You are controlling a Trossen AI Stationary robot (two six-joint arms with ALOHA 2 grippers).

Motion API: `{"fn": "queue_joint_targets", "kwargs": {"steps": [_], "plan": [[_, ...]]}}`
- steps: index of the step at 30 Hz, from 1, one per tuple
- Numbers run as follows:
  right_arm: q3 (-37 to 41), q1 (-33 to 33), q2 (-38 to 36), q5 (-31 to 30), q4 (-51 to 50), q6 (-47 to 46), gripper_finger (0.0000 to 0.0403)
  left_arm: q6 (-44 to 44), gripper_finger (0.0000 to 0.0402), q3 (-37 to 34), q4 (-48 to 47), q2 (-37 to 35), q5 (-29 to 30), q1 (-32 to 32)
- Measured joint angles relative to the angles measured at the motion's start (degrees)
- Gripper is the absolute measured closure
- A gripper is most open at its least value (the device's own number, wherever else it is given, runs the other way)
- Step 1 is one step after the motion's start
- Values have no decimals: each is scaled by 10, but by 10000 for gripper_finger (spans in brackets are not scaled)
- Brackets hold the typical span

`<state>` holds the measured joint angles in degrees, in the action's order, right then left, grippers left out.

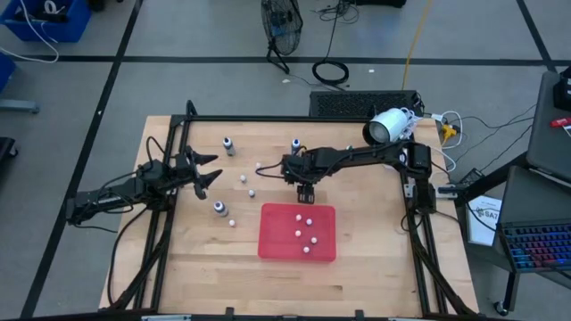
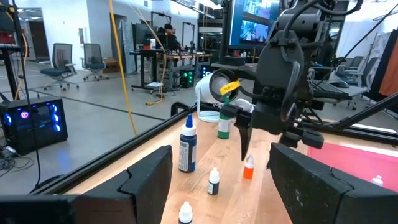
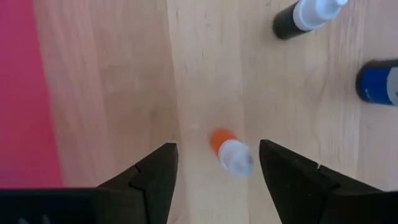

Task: Pick & Place food coloring
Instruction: Put the small orange food coloring bottle into the red bin

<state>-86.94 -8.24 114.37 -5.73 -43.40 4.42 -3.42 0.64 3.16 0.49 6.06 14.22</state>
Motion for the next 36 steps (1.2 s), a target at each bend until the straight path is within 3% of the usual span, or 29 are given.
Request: {"fn": "queue_joint_targets", "kwargs": {"steps": [9,28,36], "plan": [[35,-9,0,14,48,11,191,0,133,0,0,0,0,0],[35,-12,0,14,37,19,195,0,133,0,0,0,0,0],[35,-15,0,14,37,19,245,0,133,0,0,0,0,0]]}}
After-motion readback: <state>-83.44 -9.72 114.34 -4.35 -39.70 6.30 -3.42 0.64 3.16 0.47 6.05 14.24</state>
